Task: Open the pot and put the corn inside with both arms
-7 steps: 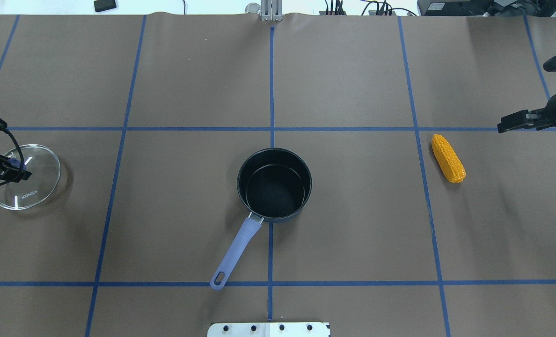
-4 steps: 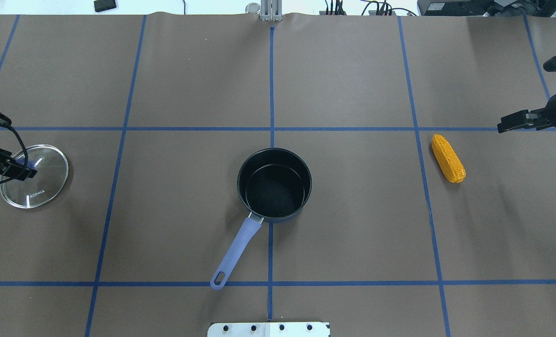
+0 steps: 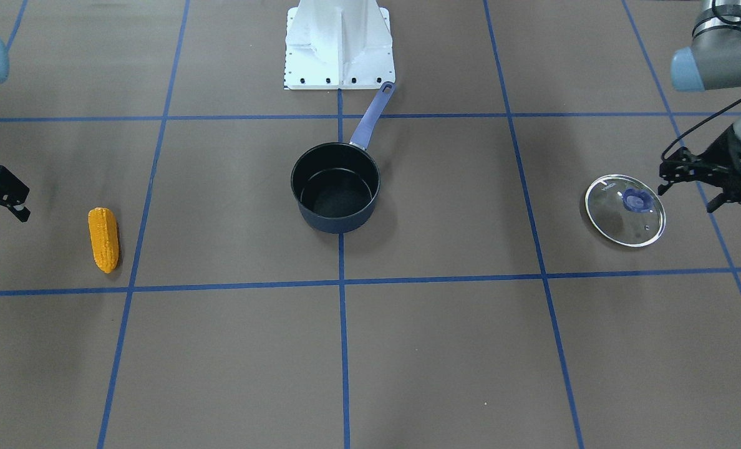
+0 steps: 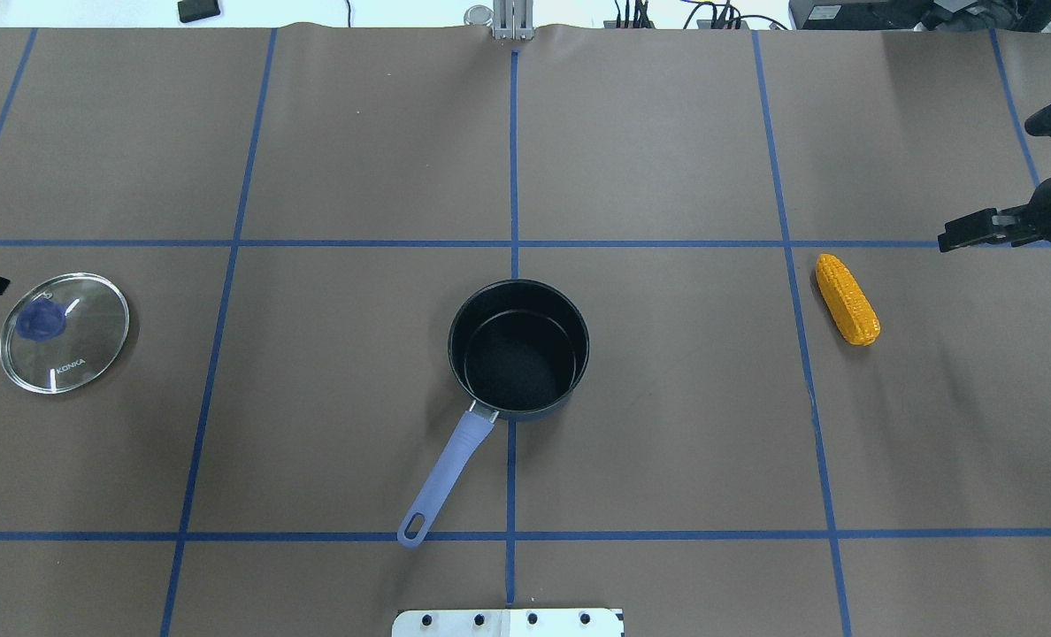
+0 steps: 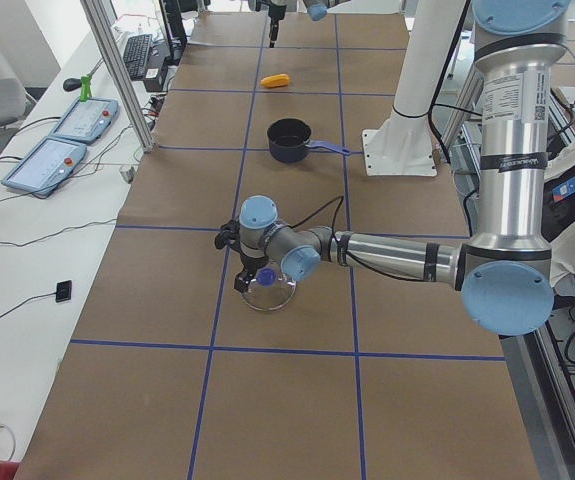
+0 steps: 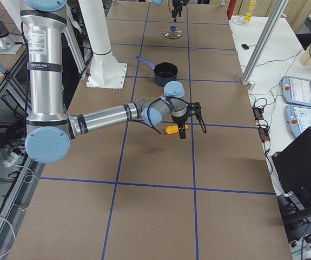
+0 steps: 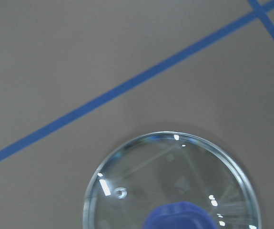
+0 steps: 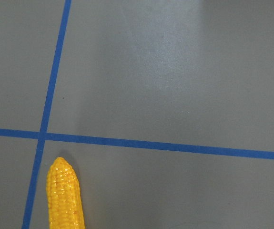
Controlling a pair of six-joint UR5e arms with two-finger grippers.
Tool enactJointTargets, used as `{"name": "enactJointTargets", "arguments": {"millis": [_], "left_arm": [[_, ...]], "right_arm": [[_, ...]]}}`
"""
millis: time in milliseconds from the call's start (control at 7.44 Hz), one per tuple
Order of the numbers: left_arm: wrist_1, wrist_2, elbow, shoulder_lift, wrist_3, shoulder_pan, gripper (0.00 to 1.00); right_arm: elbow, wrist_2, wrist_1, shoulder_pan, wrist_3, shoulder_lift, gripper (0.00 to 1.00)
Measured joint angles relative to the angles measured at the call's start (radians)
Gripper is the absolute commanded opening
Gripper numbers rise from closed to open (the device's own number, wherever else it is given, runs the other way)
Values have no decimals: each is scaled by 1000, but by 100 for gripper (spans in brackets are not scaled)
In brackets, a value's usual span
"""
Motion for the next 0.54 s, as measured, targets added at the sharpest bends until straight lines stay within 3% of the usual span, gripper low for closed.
{"name": "enactJointTargets", "arguments": {"millis": [269, 537], "left_arm": [[223, 0, 6, -18, 252, -174, 99], [386, -23, 27, -27, 342, -311, 99]], "right_arm": [[-1, 0, 0, -3, 0, 4, 100], [3, 3, 12, -17, 0, 8, 100]]}}
